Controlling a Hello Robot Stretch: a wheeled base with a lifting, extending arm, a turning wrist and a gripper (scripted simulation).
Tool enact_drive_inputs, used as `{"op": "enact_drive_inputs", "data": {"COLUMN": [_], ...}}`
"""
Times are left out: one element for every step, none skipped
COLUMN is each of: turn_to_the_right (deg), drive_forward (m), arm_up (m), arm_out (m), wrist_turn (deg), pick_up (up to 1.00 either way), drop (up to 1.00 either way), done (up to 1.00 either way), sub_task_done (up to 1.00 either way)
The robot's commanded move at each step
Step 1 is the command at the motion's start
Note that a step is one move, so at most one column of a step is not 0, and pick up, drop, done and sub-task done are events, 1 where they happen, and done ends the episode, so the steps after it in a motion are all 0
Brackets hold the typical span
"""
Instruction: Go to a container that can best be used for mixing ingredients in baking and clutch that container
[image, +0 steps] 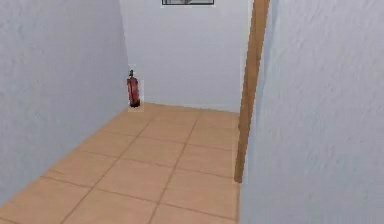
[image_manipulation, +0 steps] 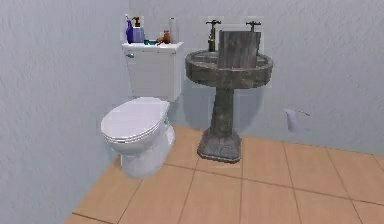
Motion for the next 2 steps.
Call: {"op": "enact_drive_inputs", "data": {"turn_to_the_right": [-3.0, 0.0], "drive_forward": [0.0, 0.9], "arm_up": [0.0, 0.0], "arm_out": [0.0, 0.0], "wrist_turn": [0.0, 0.0], "pick_up": [0.0, 0.0], "drop": [0.0, 0.0], "done": [0.0, 0.0], "sub_task_done": [0.0, 0.0]}}
